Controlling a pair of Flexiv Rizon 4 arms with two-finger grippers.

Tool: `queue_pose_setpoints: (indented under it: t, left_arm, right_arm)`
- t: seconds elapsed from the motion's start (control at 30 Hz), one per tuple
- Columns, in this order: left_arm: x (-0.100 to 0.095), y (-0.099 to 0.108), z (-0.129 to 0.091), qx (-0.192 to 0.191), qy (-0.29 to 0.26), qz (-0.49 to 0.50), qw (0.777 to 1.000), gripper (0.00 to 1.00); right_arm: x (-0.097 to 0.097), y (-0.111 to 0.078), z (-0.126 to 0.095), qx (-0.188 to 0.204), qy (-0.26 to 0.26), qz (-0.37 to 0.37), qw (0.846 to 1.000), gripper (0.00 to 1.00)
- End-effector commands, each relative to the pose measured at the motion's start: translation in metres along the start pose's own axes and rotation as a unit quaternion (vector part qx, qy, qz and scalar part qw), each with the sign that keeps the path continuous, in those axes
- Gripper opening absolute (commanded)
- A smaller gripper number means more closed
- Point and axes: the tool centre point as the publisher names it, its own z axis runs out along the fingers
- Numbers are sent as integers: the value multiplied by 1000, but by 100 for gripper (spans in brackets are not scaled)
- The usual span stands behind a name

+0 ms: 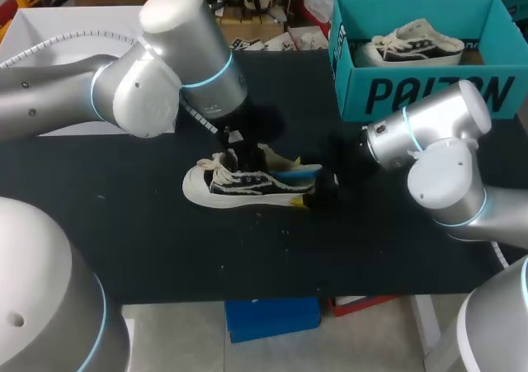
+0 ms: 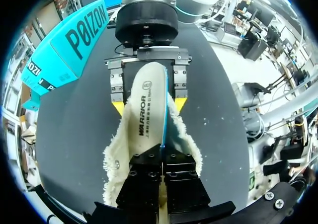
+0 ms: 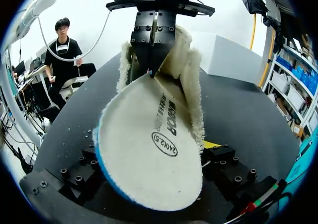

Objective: Take the shoe out of the shoebox, open the shoe tongue, remove and reinsert the insole, then place the shoe into the shoebox

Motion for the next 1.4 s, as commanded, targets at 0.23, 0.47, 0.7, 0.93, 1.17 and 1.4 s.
queue_pose_setpoints:
  t: [0.23, 0.47, 0.7, 0.93, 1.17, 1.4]
  left_arm:
    - [7, -7, 17, 1, -24, 19, 1000, 100]
    - [15, -9, 17, 1, -56, 37, 998, 100]
    - [16, -17, 20, 10, -63, 56, 996, 100]
    - [15, -28, 24, 12, -74, 71, 995, 100]
    - [10, -40, 29, 11, -84, 82, 993, 92]
    - [4, -50, 34, 14, -89, 87, 992, 83]
  right_arm:
    - [1, 0, 3, 1, 0, 0, 1000, 0]
    - [1, 0, 3, 1, 0, 0, 1000, 0]
    - [1, 0, 3, 1, 0, 0, 1000, 0]
    - [1, 0, 3, 1, 0, 0, 1000, 0]
    - [1, 0, 3, 1, 0, 0, 1000, 0]
    - [1, 0, 3, 1, 0, 0, 1000, 0]
